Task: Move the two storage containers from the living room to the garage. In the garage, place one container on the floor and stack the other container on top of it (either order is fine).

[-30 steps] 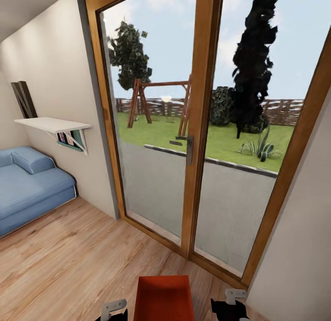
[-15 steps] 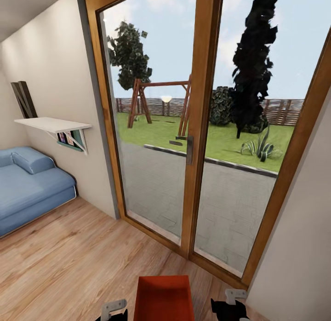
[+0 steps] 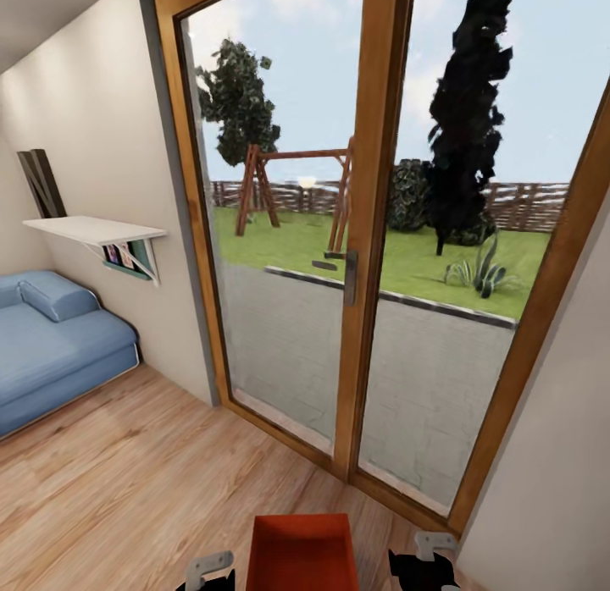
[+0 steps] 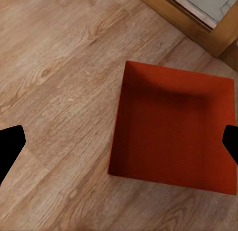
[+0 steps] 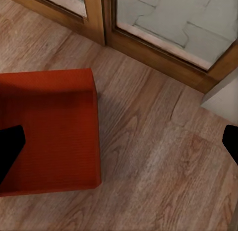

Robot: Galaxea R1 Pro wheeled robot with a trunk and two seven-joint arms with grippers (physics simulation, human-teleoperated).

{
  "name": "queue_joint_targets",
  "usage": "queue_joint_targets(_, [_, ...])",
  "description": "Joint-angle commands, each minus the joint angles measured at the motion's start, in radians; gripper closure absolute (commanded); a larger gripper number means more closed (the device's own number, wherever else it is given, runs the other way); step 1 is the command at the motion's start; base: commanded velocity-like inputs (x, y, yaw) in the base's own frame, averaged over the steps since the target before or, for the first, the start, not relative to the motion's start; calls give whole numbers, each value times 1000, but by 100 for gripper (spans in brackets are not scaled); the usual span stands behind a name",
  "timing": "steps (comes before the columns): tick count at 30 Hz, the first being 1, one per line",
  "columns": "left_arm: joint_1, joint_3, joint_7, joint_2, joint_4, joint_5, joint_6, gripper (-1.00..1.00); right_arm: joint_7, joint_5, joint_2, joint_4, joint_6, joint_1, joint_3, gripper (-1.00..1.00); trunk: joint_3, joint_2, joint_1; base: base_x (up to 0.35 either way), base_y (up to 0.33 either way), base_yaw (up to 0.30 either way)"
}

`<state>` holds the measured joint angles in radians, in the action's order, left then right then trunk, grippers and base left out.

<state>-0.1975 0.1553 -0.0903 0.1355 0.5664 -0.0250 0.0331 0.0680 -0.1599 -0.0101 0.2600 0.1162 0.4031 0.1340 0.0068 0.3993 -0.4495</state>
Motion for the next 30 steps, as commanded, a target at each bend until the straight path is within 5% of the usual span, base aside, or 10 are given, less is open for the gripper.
queue_joint_targets(1, [0, 4, 0, 1, -1, -3, 3, -100, 4, -10, -1, -1, 3, 0, 9, -100, 0, 1, 0, 52, 0, 0])
queue_joint_targets(30, [0, 4, 0, 1, -1, -3, 4, -100, 4, -10, -1, -1, 3, 0, 9, -100, 0, 1, 0, 10, 41, 0])
